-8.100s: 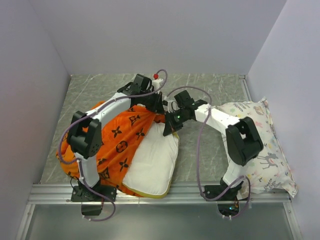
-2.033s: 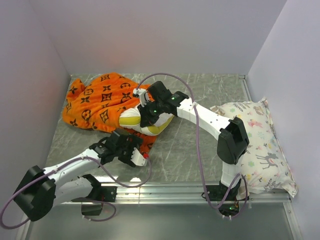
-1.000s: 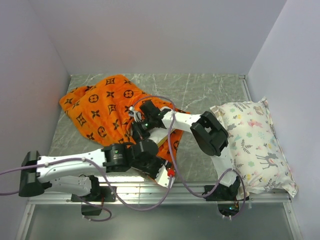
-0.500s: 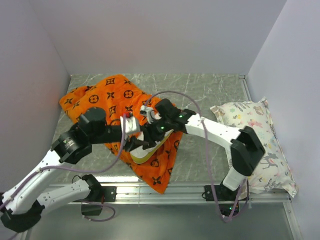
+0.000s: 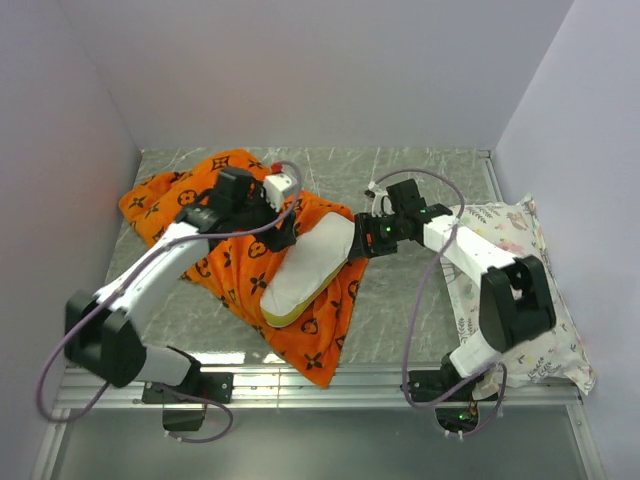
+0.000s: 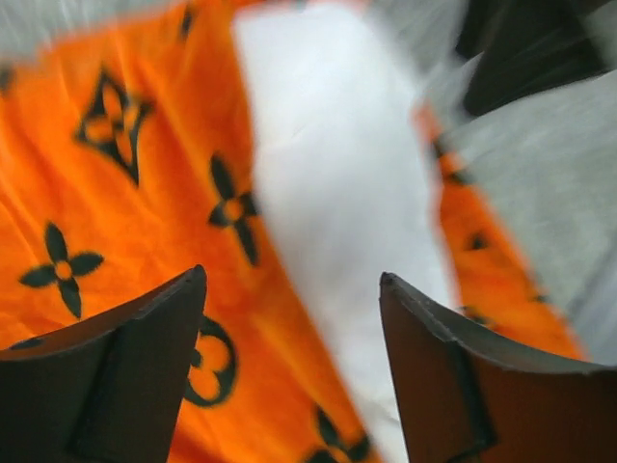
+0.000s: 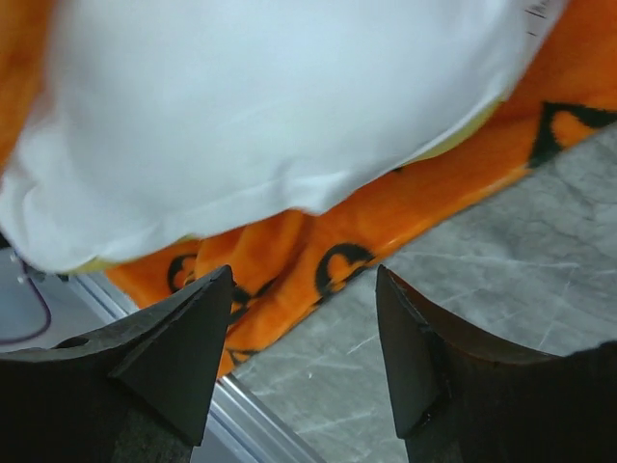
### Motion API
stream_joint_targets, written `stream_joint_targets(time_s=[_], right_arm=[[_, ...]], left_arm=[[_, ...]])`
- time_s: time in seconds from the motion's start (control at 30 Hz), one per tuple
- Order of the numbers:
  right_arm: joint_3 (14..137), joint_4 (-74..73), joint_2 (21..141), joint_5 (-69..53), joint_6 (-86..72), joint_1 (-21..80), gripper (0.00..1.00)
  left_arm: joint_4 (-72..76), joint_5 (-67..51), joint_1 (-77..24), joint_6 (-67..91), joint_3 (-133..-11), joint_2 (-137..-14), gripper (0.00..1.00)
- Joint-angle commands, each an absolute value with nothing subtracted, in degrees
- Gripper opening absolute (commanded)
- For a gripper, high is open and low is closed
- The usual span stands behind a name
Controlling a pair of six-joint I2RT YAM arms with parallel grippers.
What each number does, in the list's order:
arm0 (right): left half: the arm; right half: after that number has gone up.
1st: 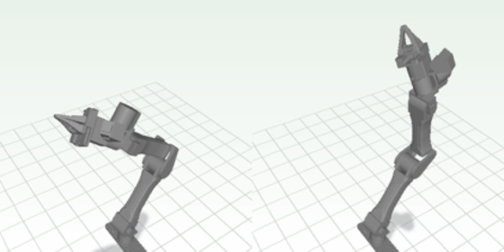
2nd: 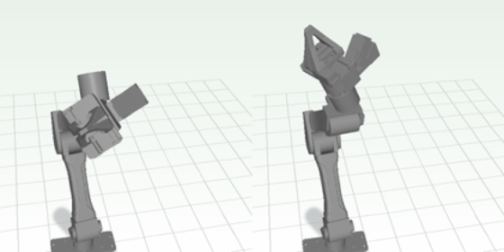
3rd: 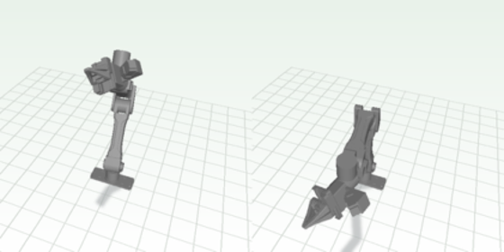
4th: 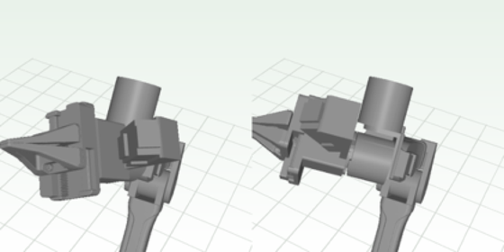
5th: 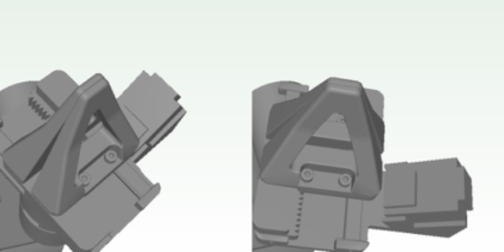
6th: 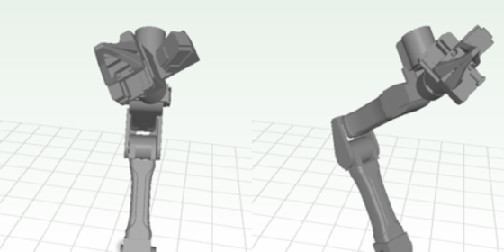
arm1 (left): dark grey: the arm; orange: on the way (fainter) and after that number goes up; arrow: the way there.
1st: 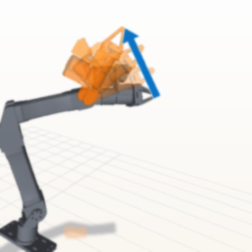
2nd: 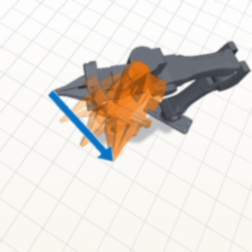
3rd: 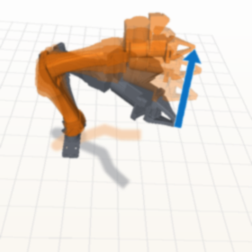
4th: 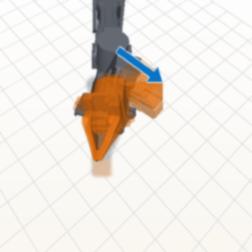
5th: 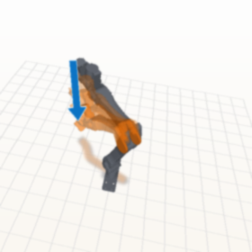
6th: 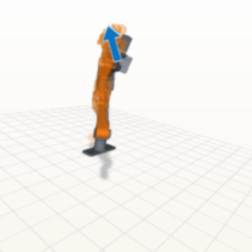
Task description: Put the pillow into the pillowcase
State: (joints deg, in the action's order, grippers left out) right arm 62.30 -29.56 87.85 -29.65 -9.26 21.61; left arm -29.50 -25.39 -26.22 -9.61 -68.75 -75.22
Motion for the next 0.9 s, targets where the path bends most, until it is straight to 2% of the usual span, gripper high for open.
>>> stream_joint_targets(time_s=[0.0,0.07,0.17,0.2,0.27,0.3,0.37,0.4,0.43,0.47,0.5,0.6,0.7,0.87], right_arm=[[64.33,-26.02,94.02,-30.41,-13.79,19.6,0.69],[65.82,-24.88,96.23,-31.46,-14.76,19.16,0.69],[67.06,-23.38,99.57,-32.78,-15.99,18.9,0.67],[67.23,-23.03,99.93,-34.09,-16.52,18.9,0.63],[67.06,-20.93,101.15,-35.94,-17.05,18.9,0.56],[67.06,-20.14,101.51,-37.17,-17.92,18.9,0.47],[67.06,-17.51,103.09,-39.1,-19.42,19.07,0.38],[67.32,-16.79,103.7,-39.89,-21.08,19.25,0.3],[67.85,-15.48,104.23,-41.21,-21.62,19.34,0.26],[68.2,-15.12,105.11,-41.74,-22.06,20.12,0.23],[68.46,-14.86,105.29,-42.18,-22.67,20.47,0.17],[68.21,-13.1,105.21,-44.55,-24.51,22.49,0.07],[66.19,-10.12,103.98,-47.37,-27.58,24.43,0.0],[61.71,-11.24,98.62,-47.82,-25.24,23.3,0.01]], left_arm=[[-27.0,-17.43,-28.64,-14.22,-65.59,-78.92,0.79],[-24.09,-13.98,-29.35,-14.85,-64.52,-81.99,0.79],[-22.5,-12.04,-29.71,-14.94,-64.6,-86.46,0.73],[-22.41,-12.74,-29.88,-15.2,-65.21,-87.27,0.69],[-22.33,-15.89,-30.49,-14.94,-65.83,-88.67,0.53],[-22.76,-18.17,-30.76,-15.03,-66.87,-89.03,0.37],[-23.64,-22.22,-33.03,-14.59,-68.37,-89.56,0.26],[-24.34,-25.89,-34.18,-13.89,-69.95,-89.47,0.21],[-24.43,-27.58,-35.58,-13.45,-70.74,-89.3,0.09],[-24.35,-28.29,-38.73,-11.88,-71.27,-89.12,0.03],[-24.17,-31.61,-40.06,-11.26,-72.24,-88.86,0.0],[-23.03,-37.41,-44.29,-8.28,-73.47,-87.28,0.0],[-23.46,-44.89,-46.05,-7.12,-73.13,-85.44,0.0],[-30.57,-47.38,-42.74,-12.29,-66.81,-80.17,0.0]])
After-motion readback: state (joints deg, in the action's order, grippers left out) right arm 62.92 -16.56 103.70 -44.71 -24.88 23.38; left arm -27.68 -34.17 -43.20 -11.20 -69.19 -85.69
